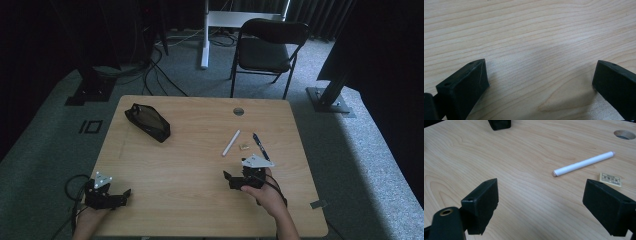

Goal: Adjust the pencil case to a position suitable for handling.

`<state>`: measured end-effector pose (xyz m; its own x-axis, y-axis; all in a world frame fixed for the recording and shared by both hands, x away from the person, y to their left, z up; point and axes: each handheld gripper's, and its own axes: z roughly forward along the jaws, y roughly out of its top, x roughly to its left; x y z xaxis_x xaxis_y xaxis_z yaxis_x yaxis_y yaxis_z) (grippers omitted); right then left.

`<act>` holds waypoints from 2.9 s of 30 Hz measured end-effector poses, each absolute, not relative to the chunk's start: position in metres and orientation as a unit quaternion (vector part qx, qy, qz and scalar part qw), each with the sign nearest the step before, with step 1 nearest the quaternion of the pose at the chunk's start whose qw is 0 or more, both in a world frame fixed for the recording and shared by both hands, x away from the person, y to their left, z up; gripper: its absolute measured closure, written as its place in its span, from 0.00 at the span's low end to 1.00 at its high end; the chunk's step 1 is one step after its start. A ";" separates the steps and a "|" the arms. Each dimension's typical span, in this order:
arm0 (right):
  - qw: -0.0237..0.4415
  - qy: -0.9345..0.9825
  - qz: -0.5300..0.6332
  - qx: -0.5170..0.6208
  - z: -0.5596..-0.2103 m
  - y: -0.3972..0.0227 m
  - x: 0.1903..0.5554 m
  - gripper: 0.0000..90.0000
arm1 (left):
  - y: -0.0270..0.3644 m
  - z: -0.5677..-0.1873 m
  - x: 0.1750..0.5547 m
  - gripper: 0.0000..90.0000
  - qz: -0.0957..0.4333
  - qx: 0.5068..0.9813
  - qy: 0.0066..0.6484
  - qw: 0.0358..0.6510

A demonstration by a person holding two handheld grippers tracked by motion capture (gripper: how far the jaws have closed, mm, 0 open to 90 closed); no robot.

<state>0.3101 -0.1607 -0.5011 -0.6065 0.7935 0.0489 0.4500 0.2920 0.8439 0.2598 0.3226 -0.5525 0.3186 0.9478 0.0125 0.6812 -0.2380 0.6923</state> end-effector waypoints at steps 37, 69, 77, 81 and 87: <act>0.186 0.798 0.447 0.358 -0.504 -0.093 0.344 0.15 | 0.323 -0.553 0.260 0.00 0.222 0.755 0.540 0.300; 0.166 0.803 0.471 0.326 -0.498 -0.020 0.382 0.16 | 0.323 -0.553 0.260 0.00 0.222 0.755 0.540 0.300; 0.164 0.806 0.470 0.321 -0.502 -0.006 0.395 0.16 | 0.323 -0.553 0.260 0.00 0.222 0.755 0.540 0.300; 0.163 0.808 0.468 0.319 -0.502 0.001 0.400 0.16 | 0.323 -0.553 0.260 0.00 0.222 0.755 0.540 0.300; 0.168 0.803 0.475 0.317 -0.499 0.010 0.405 0.17 | 0.323 -0.553 0.260 0.00 0.222 0.754 0.540 0.300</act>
